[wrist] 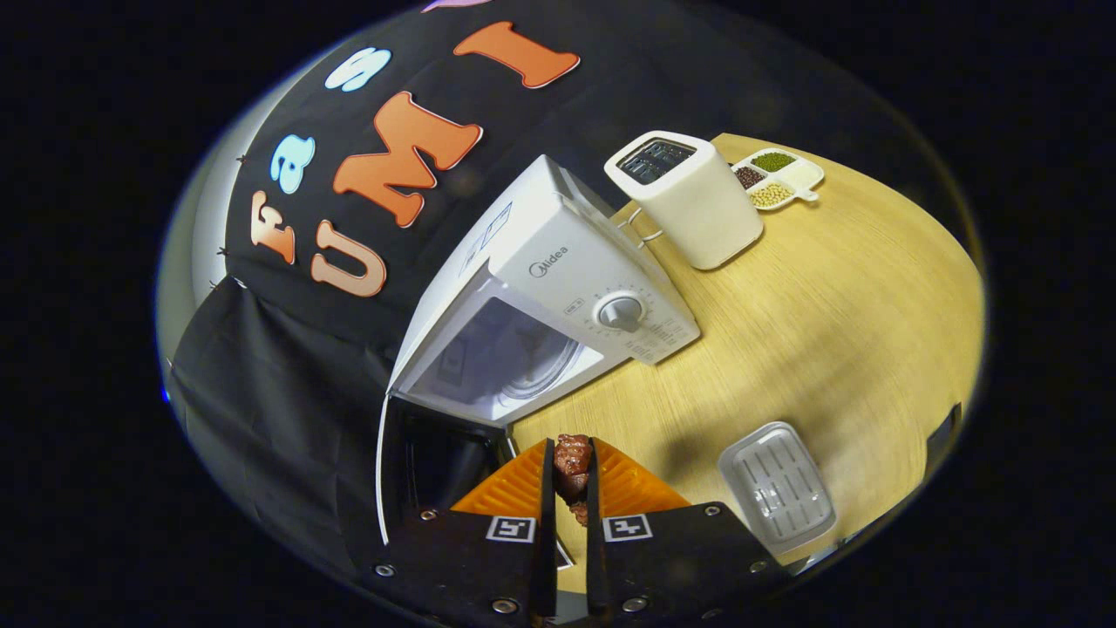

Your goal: Open the microwave, put the food inside, and close the microwave door.

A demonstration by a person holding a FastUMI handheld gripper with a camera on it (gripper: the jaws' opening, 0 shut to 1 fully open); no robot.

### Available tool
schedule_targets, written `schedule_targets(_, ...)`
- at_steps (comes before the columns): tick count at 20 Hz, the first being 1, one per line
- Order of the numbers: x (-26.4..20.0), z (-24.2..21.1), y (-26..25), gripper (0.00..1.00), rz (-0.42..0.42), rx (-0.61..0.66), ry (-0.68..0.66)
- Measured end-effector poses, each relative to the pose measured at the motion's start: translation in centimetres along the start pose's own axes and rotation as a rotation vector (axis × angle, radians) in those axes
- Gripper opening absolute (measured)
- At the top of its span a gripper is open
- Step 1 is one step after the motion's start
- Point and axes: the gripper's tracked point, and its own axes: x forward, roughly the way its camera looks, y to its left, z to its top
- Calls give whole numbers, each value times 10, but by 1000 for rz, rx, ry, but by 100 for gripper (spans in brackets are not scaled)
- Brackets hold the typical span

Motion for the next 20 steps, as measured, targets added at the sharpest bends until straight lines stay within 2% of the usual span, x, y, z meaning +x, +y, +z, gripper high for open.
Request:
schedule_targets(8, 59, -27, 59, 14, 69, 82, -95)
schedule_targets(13, 93, -22, 80, 14, 81, 128, -149)
schedule_targets(20, 126, 0, 84, 14, 107, 247, -277)
